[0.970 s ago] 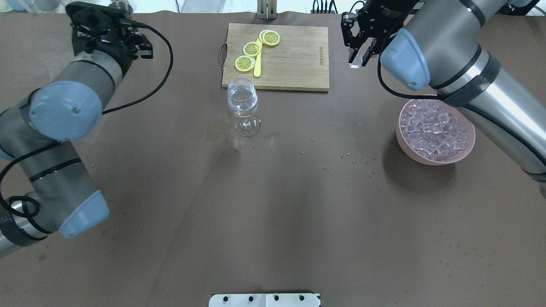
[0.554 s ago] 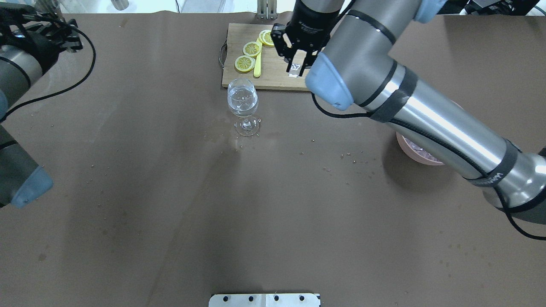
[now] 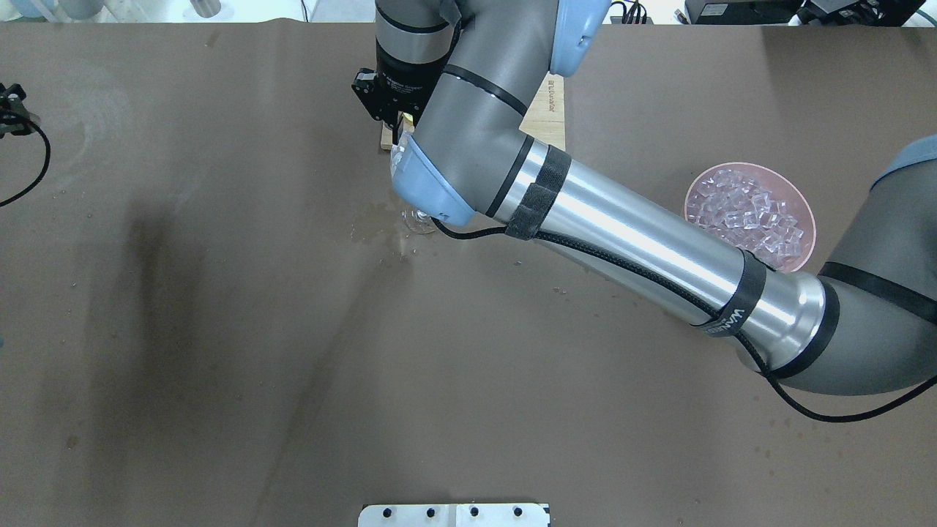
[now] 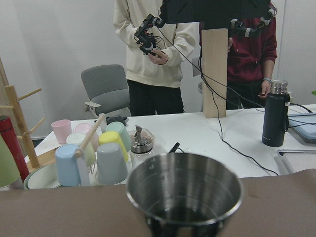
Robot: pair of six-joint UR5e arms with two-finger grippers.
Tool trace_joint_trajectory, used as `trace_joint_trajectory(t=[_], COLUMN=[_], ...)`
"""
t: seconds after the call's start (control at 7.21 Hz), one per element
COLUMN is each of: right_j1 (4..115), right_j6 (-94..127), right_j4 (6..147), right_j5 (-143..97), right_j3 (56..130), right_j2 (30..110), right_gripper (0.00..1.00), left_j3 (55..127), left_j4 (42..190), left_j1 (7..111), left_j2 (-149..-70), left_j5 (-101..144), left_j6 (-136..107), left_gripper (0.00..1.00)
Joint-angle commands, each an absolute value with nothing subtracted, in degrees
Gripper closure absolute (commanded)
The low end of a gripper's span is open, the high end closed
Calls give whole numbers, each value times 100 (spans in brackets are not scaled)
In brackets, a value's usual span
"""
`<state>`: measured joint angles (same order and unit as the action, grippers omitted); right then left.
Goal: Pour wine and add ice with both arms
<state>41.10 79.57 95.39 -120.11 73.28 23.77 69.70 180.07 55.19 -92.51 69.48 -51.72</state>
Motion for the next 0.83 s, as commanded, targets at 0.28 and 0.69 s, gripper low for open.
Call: trace_joint_trajectory(t=[0.28,0.69], right_j1=[4060,4157], right_j6=[7946,7858], right_j4=[9334,9378], right_j5=[-11953,-12015], right_j3=[7356,7539], right_j2=[2452,2504], right_gripper=[1,0], left_j3=[6487,6495], left_j4=[18395,18396], left_j1=[5371,5037], left_j2=[-9141,-8965], left_j5=[6908,6873], left_j6=[-5877,-5889], left_gripper=[100,100])
